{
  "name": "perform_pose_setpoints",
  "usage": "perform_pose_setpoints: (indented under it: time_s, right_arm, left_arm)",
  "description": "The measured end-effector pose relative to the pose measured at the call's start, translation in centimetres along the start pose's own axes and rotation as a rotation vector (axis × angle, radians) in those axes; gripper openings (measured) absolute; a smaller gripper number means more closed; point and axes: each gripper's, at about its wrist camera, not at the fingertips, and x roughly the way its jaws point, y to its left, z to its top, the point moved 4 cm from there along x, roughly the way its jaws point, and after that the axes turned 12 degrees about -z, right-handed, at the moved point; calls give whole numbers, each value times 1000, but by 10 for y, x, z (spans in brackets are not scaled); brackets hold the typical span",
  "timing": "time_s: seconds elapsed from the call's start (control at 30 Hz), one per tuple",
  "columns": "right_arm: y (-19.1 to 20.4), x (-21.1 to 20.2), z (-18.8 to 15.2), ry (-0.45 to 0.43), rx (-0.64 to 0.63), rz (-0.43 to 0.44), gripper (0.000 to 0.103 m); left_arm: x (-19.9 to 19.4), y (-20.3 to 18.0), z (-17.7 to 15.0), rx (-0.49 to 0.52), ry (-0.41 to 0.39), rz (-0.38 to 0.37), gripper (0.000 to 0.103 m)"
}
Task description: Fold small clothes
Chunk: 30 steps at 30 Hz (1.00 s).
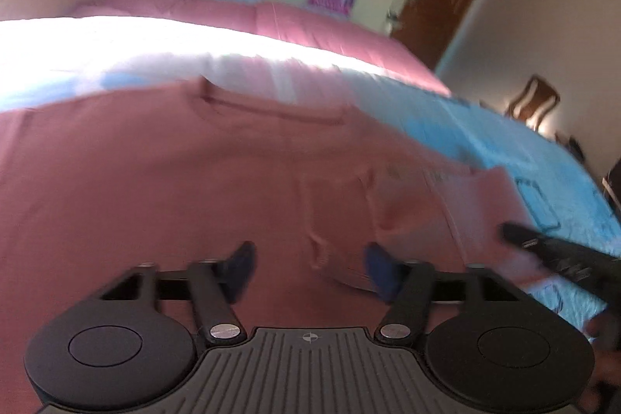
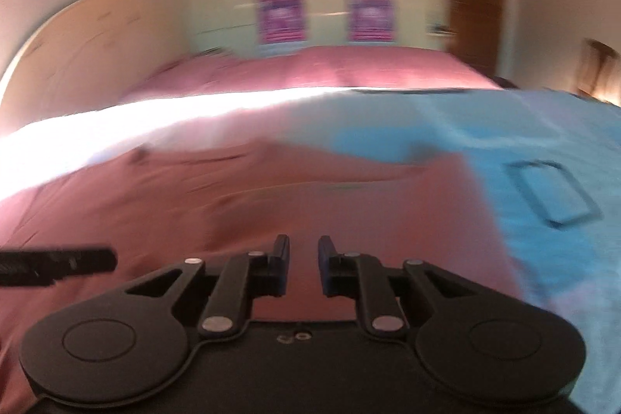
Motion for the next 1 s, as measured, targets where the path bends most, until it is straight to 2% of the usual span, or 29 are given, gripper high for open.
perform_pose_setpoints:
  time_s: [0.03, 0.13, 0.17, 0.2, 0.23, 0.27, 0.43, 0.57, 0.63, 0.7, 0.77, 0.97, 1.0]
  right_arm:
    - [-15, -3, -1, -2, 27, -37, 16]
    - [-64, -11, -7, -12, 108, -136, 18]
    - [-75, -10, -10, -9, 135, -165, 18]
    - [-87, -10, -12, -1, 162, -188, 18]
    - [-95, -6, -14, 10, 185, -201, 18]
    - [-102, -6, -17, 22, 205, -212, 18]
    - [-124, -8, -24, 39, 257, -248, 18]
    - [-121, -3, -20, 41, 248, -234, 18]
    - [-113, 3, -14, 38, 233, -216, 19]
    - [-104, 12, -7, 41, 212, -193, 20]
    - [-97, 15, -7, 53, 197, -173, 20]
    - [-72, 26, -17, 113, 134, -102, 21]
    - [-68, 31, -22, 145, 111, -89, 20]
  left_arm:
    - [10, -4, 1, -1, 18, 22, 60]
    - [29, -12, 2, -37, 32, -16, 60]
    - [34, -14, 1, -39, 35, -23, 56]
    - [40, -16, 1, -36, 35, -19, 46]
    - [45, -17, 2, -32, 36, -15, 17]
    - [48, -18, 3, -35, 29, -18, 6]
    - [7, -28, 13, 33, -103, -3, 6]
    - [-40, -10, 21, 58, -199, 60, 6]
    - [-58, 8, 19, 70, -229, 120, 5]
    - [-64, 30, 13, 37, -216, 158, 5]
    - [-63, 44, 8, 4, -196, 163, 5]
    - [-50, 52, -3, -6, -170, 169, 6]
    - [-47, 54, -4, -10, -156, 160, 6]
